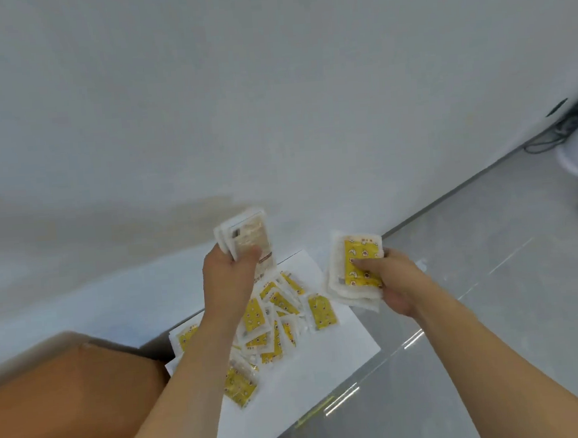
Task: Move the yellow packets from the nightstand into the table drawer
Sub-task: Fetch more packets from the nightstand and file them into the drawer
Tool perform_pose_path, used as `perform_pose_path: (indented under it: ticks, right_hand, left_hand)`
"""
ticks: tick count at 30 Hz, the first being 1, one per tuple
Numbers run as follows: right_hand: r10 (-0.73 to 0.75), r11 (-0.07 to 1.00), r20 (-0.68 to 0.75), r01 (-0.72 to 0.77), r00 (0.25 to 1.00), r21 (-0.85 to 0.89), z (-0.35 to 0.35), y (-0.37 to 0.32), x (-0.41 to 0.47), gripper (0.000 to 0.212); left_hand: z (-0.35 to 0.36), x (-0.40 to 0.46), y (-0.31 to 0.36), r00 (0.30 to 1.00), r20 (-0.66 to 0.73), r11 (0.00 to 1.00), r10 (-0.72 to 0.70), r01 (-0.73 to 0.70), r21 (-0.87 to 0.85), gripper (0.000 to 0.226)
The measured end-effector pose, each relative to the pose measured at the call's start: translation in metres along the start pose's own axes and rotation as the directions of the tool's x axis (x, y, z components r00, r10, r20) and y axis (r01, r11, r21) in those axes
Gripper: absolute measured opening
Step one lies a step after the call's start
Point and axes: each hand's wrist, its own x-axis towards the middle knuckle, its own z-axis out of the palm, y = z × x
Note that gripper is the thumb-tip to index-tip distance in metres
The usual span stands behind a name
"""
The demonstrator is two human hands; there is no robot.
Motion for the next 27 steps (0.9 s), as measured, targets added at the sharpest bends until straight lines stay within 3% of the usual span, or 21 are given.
perform_pose_path:
  ticks: [2, 5, 8, 11, 15, 18, 23, 27]
  right_hand:
    - [-0.062, 0.989, 0.088, 0.049, 0.994, 0.138, -0.008, -0.037, -0.066, 0.019]
    - [-0.158, 0.915, 0.148, 0.088, 0.976, 0.393, -0.029, -0.067, -0.148, 0.034]
    - [-0.239, 0.786, 0.159, 0.095, 0.958, 0.611, -0.057, -0.077, -0.209, 0.037]
    - [-0.297, 0.721, 0.117, 0.142, 0.948, 0.678, -0.089, -0.082, -0.261, 0.044]
    - [-0.33, 0.684, -0.045, 0.272, 0.943, 0.677, -0.143, -0.078, -0.321, 0.039]
    - [-0.318, 0.721, -0.157, 0.346, 0.935, 0.6, -0.186, -0.066, -0.362, 0.029]
    - [-0.323, 0.814, -0.307, 0.428, 0.895, 0.393, -0.267, -0.026, -0.422, 0.026]
    - [-0.37, 0.811, -0.398, 0.501, 0.84, 0.302, -0.329, 0.005, -0.465, 0.024]
  left_hand:
    - [-0.006, -0.027, 0.049, 0.998, 0.021, 0.966, -0.056, 0.06, -0.252, 0.015]
    - [-0.009, -0.068, 0.11, 0.982, 0.139, 0.82, -0.126, 0.182, -0.543, 0.025]
    - [0.0, -0.112, 0.153, 0.963, 0.246, 0.731, -0.108, 0.244, -0.637, 0.032]
    - [0.019, -0.157, 0.192, 0.929, 0.367, 0.741, -0.051, 0.282, -0.609, 0.035]
    - [0.045, -0.223, 0.231, 0.872, 0.489, 0.812, -0.011, 0.293, -0.505, 0.036]
    - [0.065, -0.279, 0.245, 0.846, 0.533, 0.838, 0.005, 0.287, -0.464, 0.034]
    - [0.099, -0.381, 0.236, 0.833, 0.553, 0.811, 0.012, 0.316, -0.492, 0.029]
    - [0.13, -0.454, 0.225, 0.831, 0.555, 0.809, -0.034, 0.349, -0.474, 0.022]
